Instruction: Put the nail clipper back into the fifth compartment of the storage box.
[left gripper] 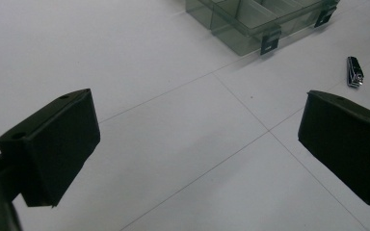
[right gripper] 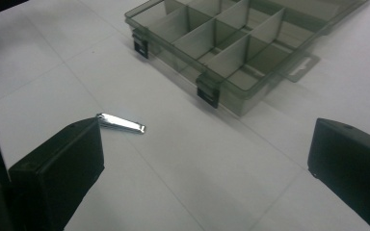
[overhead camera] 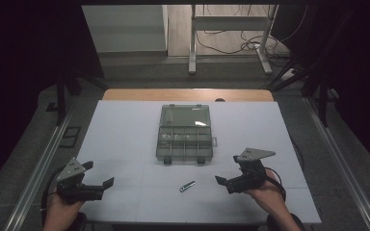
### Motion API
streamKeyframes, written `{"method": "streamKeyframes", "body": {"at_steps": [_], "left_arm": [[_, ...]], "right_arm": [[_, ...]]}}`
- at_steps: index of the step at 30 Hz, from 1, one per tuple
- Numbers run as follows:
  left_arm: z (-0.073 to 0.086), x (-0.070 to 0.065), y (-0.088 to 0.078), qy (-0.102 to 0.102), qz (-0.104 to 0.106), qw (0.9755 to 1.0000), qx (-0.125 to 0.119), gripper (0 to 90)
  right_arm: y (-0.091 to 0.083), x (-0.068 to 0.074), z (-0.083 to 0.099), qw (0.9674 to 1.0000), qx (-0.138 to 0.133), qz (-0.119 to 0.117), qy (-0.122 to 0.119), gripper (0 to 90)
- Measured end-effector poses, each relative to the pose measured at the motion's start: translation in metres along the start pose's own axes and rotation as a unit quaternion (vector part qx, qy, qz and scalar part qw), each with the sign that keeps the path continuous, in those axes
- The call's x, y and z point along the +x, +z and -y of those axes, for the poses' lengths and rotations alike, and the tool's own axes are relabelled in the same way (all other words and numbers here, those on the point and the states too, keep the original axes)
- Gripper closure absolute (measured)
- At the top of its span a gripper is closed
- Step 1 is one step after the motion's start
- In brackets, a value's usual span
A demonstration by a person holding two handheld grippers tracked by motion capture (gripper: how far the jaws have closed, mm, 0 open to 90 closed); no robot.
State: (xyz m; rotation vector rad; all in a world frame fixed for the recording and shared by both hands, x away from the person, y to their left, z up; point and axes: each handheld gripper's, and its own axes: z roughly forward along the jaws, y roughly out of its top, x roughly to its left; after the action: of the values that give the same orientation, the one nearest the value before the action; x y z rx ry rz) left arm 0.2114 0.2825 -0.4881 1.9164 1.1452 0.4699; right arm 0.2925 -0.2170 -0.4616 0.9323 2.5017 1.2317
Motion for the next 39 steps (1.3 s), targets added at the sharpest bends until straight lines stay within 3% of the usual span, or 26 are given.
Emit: {"method": "streamKeyframes", "body": {"at_steps": [7, 16, 33, 39], "left_arm": [[0.000, 0.000, 0.000, 0.000, 0.001, 1.0000, 0.000, 1.4], [0.000, 0.001, 0.000, -0.001, 0.002, 1.0000, 0.000, 1.6], [0.000, 0.001, 0.000, -0.003, 0.003, 1.0000, -0.001, 1.9], [0.000, 0.001, 0.000, -0.003, 0.003, 1.0000, -0.001, 2.1]], "right_arm": [[0.013, 0.002, -0.009, 0.9992, 0.036, -0.018, 0.001, 0.0], [0.027, 0.006, -0.018, 0.9975, 0.067, -0.020, -0.008, 0.0], [0.055, 0.017, -0.033, 0.9912, 0.125, -0.035, -0.029, 0.6], [0.064, 0.021, -0.038, 0.9884, 0.138, -0.039, -0.048, 5.3]]}}
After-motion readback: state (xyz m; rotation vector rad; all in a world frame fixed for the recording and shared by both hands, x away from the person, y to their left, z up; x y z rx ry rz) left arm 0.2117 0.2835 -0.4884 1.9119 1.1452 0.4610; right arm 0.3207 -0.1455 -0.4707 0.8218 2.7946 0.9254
